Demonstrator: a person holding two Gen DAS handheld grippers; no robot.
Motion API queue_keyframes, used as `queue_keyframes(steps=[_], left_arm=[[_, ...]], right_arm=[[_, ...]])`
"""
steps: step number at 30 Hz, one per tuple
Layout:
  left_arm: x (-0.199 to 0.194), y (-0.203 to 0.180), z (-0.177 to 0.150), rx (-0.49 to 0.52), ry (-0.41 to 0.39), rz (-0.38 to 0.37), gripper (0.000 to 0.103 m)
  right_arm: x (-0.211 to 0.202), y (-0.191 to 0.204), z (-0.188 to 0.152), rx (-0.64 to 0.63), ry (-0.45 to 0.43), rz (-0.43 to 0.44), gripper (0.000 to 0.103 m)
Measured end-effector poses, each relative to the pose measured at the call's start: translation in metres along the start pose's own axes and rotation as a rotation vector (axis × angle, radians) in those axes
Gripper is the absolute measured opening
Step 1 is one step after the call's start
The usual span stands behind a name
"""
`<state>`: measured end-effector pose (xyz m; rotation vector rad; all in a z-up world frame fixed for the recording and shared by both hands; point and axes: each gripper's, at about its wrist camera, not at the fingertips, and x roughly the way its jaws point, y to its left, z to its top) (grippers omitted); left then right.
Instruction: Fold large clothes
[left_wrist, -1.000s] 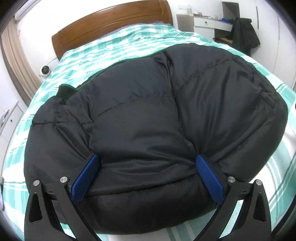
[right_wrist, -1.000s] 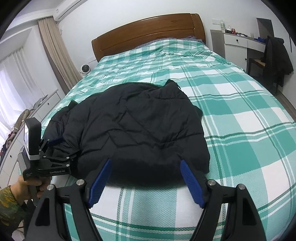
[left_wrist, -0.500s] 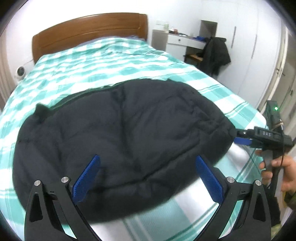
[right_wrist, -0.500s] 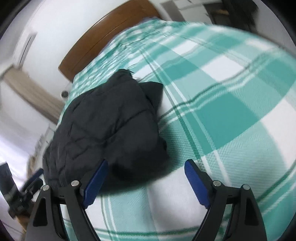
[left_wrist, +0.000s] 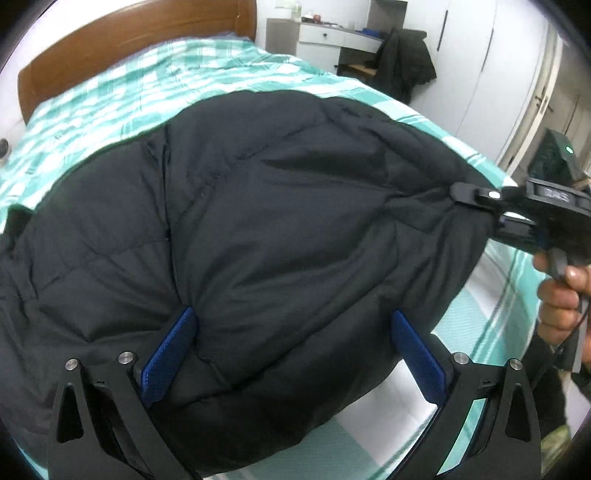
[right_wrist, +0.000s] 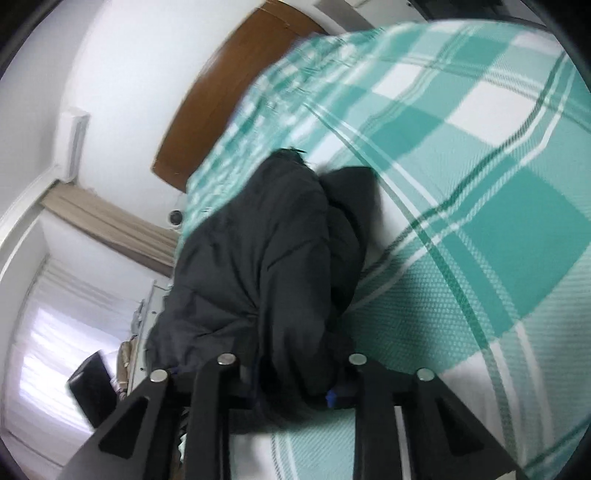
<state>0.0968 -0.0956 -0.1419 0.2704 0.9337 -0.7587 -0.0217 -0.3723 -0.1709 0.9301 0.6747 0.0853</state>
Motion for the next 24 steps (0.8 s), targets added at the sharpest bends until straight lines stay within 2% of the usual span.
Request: queue_keyframes(steps=[3,7,9,10,11,13,14,17,19,22,24], left_arm=[[0.0,-0.014,-0.005,-0.003,-0.002,-0.01,0.102],[-0.004,-0.037,-0.008,0.059,0.007,0.001,0.102],[-0.012,-0.035,-0.004,0.052,0.024,-0.026,0.102],[-0.018,-0.032,-0.002,0.039,0.026,-0.048,0.102],[-0.026,-0.026,0.001,0.02,0.021,-0.077,0.102],[-0.046,-0.013,0.011,-0.016,-0.018,-0.116,0.102],[-0.056,-0.005,0.016,-0.031,-0.041,-0.131,0.102],[-0.068,0.007,0.028,-0.046,-0.074,-0.154,0.102],[-0.061,0.006,0.032,-0.01,-0.061,-0.14,0.102],[-0.032,-0.005,0.027,0.054,0.022,-0.138,0.102],[-0.004,-0.006,0.019,0.066,0.098,-0.116,0.102]], right_arm=[[-0.023,-0.002,-0.009,-0.016,0.0,0.01,0.022],[-0.039,-0.035,-0.02,0.089,0.001,0.032,0.023],[-0.037,-0.035,-0.019,0.041,0.018,-0.015,0.034],[-0.037,-0.031,-0.017,0.003,0.026,-0.049,0.044],[-0.039,-0.028,-0.014,-0.022,0.031,-0.063,0.064],[-0.043,-0.023,-0.001,-0.056,0.03,-0.035,0.09],[-0.045,-0.023,0.007,-0.059,0.023,-0.017,0.095],[-0.032,-0.031,0.038,-0.041,0.034,-0.002,0.097],[-0.006,-0.043,0.059,-0.008,0.097,-0.004,0.097],[0.031,-0.061,0.066,0.066,0.189,0.039,0.097],[0.04,-0.063,0.061,0.085,0.183,0.052,0.093]])
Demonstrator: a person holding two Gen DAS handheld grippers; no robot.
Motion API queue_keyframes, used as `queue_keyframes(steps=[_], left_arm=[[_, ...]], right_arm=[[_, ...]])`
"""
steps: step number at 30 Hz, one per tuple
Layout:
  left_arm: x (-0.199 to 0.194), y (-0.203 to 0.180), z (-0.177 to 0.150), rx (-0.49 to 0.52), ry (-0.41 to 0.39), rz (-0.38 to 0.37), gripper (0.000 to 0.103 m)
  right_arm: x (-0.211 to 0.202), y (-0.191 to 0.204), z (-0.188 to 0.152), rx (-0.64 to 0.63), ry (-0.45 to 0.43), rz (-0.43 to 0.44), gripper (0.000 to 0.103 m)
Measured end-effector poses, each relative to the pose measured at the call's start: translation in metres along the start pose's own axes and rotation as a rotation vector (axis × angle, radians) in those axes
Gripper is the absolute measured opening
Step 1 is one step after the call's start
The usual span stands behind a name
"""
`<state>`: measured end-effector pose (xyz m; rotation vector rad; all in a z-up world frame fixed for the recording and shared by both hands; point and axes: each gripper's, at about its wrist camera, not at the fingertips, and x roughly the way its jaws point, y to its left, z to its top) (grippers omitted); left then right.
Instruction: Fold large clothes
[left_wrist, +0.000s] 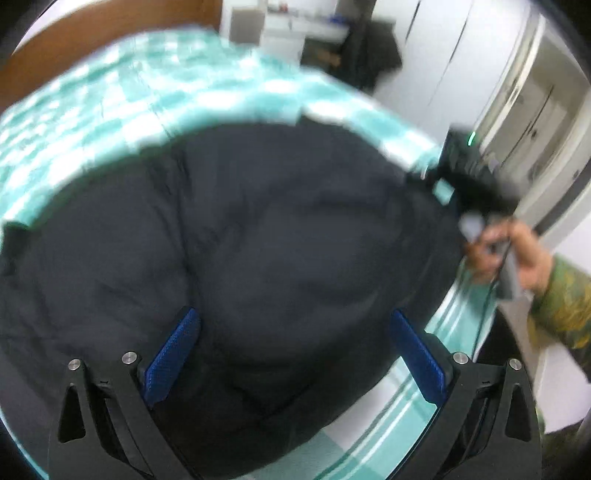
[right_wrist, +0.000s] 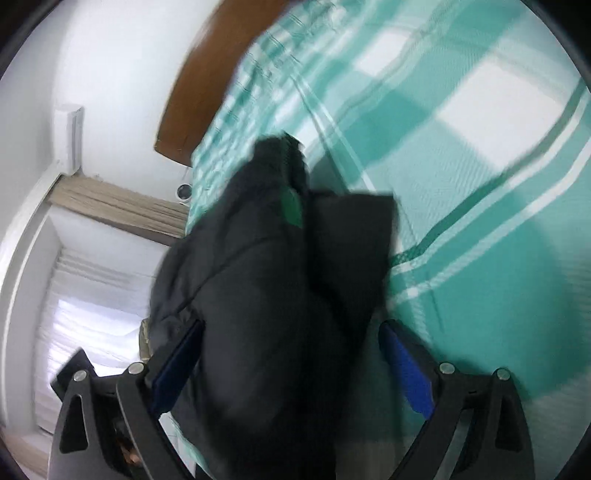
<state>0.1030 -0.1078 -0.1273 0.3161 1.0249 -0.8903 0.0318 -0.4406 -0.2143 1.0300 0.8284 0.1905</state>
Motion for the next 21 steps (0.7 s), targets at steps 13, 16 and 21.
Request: queue_keyframes(steps=[13,16,21], left_arm=[[-0.134,0.034,0.02,-0.132,-0.175,-0.147,0.101],[-0.176,0.023,0.05,-0.078,-0.201,-0.163,0.101],[-0.195,0.022,0.082,-0.077,-0.152,-0.223,0.102]], right_arm=[[-0.026,0.21,-0.07,-0.587,-0.171,-0.123,0.029],[-0.003,0.271,-0.1,-0.807,-0.193,-0.228,0.029],[0.05,0.326,-0.141,-0.957,-0.183,-0.271,0.029]])
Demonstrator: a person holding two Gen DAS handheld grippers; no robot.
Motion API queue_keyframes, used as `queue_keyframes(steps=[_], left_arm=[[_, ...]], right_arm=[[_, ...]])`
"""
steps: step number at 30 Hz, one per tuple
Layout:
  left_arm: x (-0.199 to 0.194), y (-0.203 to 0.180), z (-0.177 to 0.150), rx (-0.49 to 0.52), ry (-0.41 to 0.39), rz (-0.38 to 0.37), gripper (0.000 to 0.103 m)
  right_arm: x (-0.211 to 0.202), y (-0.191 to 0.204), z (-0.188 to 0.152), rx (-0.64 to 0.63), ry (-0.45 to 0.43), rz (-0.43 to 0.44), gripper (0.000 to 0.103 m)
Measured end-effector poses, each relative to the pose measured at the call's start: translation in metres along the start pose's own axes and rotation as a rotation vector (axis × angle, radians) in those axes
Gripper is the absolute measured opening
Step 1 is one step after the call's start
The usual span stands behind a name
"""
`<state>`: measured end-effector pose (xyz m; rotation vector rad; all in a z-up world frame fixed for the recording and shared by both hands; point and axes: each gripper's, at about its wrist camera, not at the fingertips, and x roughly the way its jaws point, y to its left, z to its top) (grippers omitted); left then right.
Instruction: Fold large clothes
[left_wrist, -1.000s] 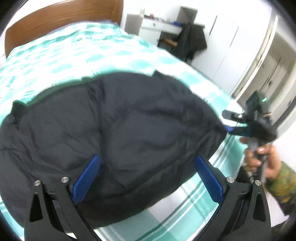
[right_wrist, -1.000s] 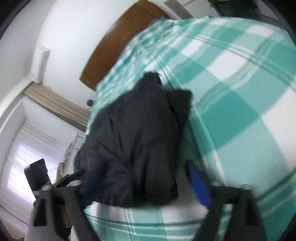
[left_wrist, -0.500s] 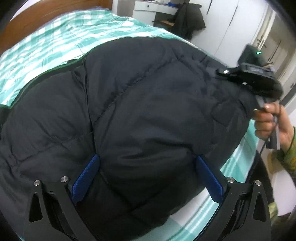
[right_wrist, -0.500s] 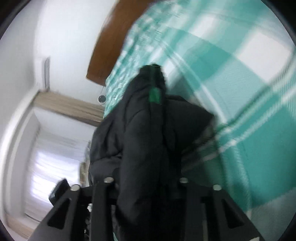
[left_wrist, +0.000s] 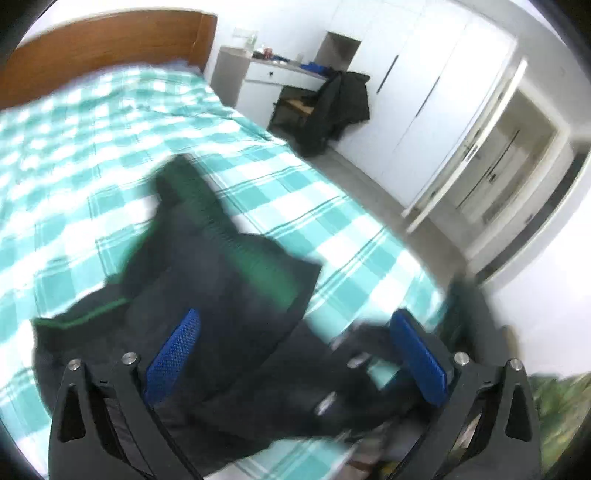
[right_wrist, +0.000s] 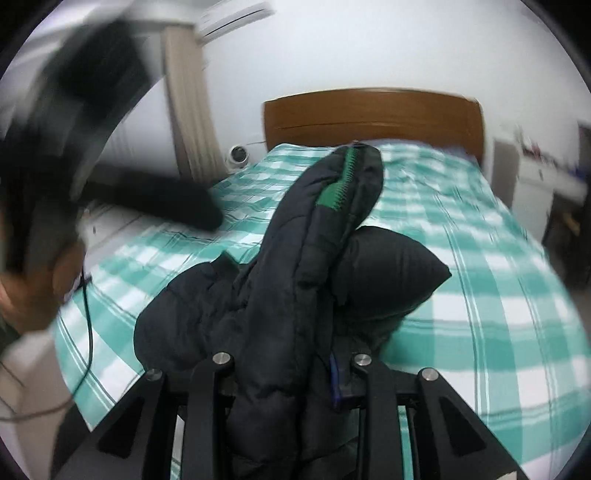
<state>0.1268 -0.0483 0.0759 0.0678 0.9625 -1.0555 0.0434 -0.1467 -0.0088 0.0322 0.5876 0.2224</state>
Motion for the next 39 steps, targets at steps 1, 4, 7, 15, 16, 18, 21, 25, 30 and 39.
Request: queue_keyframes(steps=[1,4,7,15,16,18,21,25,30,39], left_arm=[[-0.001,0.009,0.004,-0.016,0.008,0.032,0.102],[0.0,0.032,0.012,-0.079,0.033,0.064,0.102],[-0.007,0.048,0.004,-0.115,0.047,0.104,0.101],[0.033,0.041,0.0,-0.067,0.189,0.119,0.102],[0.041,0.04,-0.002,-0.067,0.21,0.136,0.102],[0.057,0.043,-0.006,-0.079,0.247,0.196,0.1],[0.063,0.053,-0.013,-0.108,0.26,0.259,0.043],[0.04,0.081,-0.014,-0.158,0.224,0.267,0.029],[0.001,0.135,-0.018,-0.138,0.201,0.394,0.03],[-0.025,0.22,-0.056,-0.131,0.215,0.583,0.033]], right_arm=[[0.003,0.011,-0.001,-0.029,-0.004,-0.013,0.029],[0.003,0.045,-0.015,-0.103,-0.065,-0.039,0.029],[0.0,0.063,-0.038,-0.16,-0.134,-0.099,0.029],[0.012,0.104,-0.048,-0.381,-0.13,-0.209,0.029],[0.016,0.108,-0.05,-0.414,-0.135,-0.221,0.029],[0.018,0.111,-0.053,-0.454,-0.141,-0.242,0.029],[0.02,0.103,-0.05,-0.43,-0.099,-0.218,0.037],[-0.006,0.09,-0.041,-0.336,-0.049,0.012,0.081],[-0.04,0.046,-0.029,-0.081,-0.033,0.235,0.081],[0.053,0.035,-0.012,-0.057,0.057,0.171,0.037]])
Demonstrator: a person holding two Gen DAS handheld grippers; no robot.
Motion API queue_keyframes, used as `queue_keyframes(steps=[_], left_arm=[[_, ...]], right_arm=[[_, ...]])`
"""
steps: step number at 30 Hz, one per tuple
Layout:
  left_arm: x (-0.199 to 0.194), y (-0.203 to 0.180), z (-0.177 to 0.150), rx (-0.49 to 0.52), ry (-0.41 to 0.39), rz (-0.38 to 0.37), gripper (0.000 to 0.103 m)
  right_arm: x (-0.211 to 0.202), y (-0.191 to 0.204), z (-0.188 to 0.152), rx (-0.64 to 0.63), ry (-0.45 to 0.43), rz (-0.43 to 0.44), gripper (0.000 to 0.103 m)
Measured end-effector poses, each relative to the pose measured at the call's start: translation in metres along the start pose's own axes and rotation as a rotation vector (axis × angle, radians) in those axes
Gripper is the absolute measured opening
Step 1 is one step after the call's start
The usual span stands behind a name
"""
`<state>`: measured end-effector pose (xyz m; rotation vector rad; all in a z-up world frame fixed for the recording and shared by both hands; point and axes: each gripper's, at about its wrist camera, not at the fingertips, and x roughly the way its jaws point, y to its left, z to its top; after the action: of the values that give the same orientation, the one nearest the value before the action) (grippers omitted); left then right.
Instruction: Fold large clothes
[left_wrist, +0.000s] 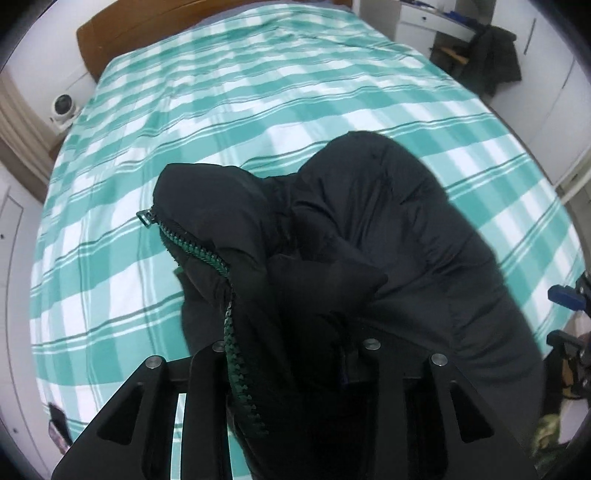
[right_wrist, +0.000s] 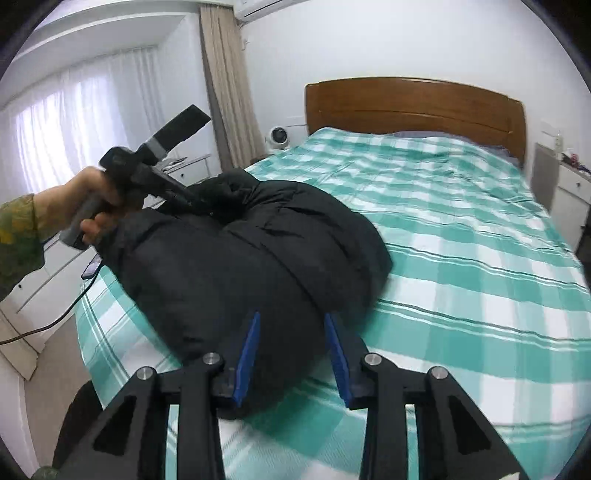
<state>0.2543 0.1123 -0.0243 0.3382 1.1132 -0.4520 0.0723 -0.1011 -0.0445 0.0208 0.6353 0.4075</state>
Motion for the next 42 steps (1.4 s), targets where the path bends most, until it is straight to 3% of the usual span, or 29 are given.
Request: queue_keyframes(steps=[2,4,6,8,15,22,24,28,31,33,36,38,42], left_arm=[[0.008,0.013,-0.01,-0.018,-0.012,-0.016,0.035],[0.02,0.022,-0.02,-0.051,-0.014,-0.03,0.036],[0.035,0.034,-0.032,-0.107,-0.012,-0.051,0.041],[0.05,0.046,-0.045,-0.187,-0.021,-0.099,0.048],[0.09,0.053,-0.076,-0.322,-0.077,-0.185,0.054],[0.081,0.041,-0.07,-0.304,-0.062,-0.113,0.056],[0.065,0.04,-0.069,-0.288,-0.075,-0.108,0.057],[0.036,0.053,-0.071,-0.333,-0.105,-0.203,0.058],[0.019,0.055,-0.075,-0.338,-0.127,-0.239,0.058],[0.016,0.049,-0.075,-0.318,-0.123,-0.208,0.06],[0.031,0.045,-0.077,-0.307,-0.077,-0.14,0.063],[0.049,0.05,-0.081,-0.345,-0.044,-0.146,0.064],[0.076,0.057,-0.091,-0.407,-0.026,-0.164,0.067]], right_arm=[[0.022,0.014,0.009,-0.032,-0.018,0.035,0.037],[0.05,0.022,0.016,-0.033,0.029,0.056,0.037],[0.098,0.026,0.009,0.015,0.164,0.104,0.037],[0.121,0.026,0.001,0.032,0.238,0.112,0.034],[0.146,0.019,-0.022,0.053,0.329,0.082,0.034],[0.145,0.029,-0.013,0.027,0.339,0.033,0.035],[0.121,0.036,-0.002,0.038,0.314,0.006,0.037],[0.068,0.073,0.02,-0.029,0.163,0.058,0.037],[0.057,0.106,0.023,-0.1,0.112,0.124,0.037],[0.069,0.127,0.015,-0.147,0.144,0.164,0.037],[0.104,0.136,-0.013,-0.19,0.227,0.143,0.037],[0.127,0.133,-0.029,-0.172,0.287,0.124,0.036],[0.145,0.136,-0.04,-0.183,0.311,0.102,0.035]])
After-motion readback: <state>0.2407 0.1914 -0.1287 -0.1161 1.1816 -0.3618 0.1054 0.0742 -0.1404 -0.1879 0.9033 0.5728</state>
